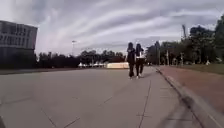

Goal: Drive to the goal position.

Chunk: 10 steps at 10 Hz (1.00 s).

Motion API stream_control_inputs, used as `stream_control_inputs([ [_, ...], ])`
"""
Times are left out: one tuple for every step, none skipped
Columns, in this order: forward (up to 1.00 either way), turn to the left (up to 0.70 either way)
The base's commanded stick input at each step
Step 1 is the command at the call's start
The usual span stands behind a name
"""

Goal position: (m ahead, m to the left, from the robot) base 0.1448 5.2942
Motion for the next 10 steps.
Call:
stream_control_inputs([
  [0.0, 0.7],
  [0.0, 0.7],
  [0.0, 0.7],
  [0.0, 0.7],
  [0.0, 0.7],
  [0.0, 0.7],
  [0.0, 0.7],
  [0.0, 0.7],
  [0.0, 0.7],
  [0.0, 0.7],
])
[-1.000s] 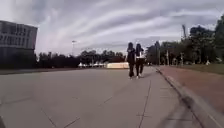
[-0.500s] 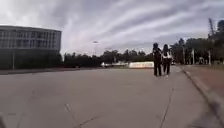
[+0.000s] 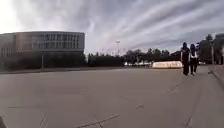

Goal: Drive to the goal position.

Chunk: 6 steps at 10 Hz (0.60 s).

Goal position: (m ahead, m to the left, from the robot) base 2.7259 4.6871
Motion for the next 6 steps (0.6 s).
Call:
stream_control_inputs([
  [0.0, 0.7],
  [0.0, 0.7],
  [0.0, 0.7],
  [0.0, 0.7],
  [0.0, 0.7],
  [0.0, 0.7],
])
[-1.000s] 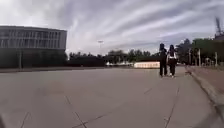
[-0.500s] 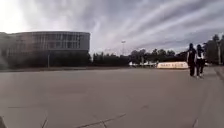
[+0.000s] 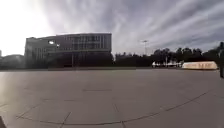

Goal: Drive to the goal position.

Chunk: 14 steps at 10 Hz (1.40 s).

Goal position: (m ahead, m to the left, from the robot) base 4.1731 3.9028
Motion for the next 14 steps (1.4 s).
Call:
stream_control_inputs([
  [0.0, 0.7],
  [0.0, 0.7],
  [0.0, 0.7],
  [0.0, 0.7],
  [0.0, 0.7],
  [0.0, 0.7],
  [0.0, 0.7],
  [0.0, 0.7],
  [0.0, 0.7],
  [0.0, 0.7],
  [0.0, 0.7],
  [0.0, 0.7],
  [0.0, 0.7],
  [0.0, 0.7],
])
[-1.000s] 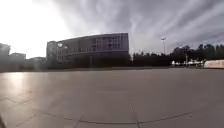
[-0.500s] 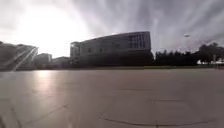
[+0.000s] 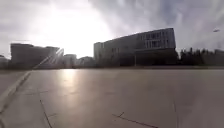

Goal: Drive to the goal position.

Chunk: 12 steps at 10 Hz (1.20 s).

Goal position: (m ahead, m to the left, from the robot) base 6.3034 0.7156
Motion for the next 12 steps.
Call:
stream_control_inputs([
  [0.0, 0.7],
  [0.0, 0.7],
  [0.0, 0.7],
  [0.0, 0.7],
  [0.0, 0.7],
  [0.0, 0.7],
  [0.0, 0.7],
  [0.0, 0.7],
  [0.05, 0.65],
  [0.4, 0.3],
  [0.7, 0.0],
  [0.7, 0.0],
])
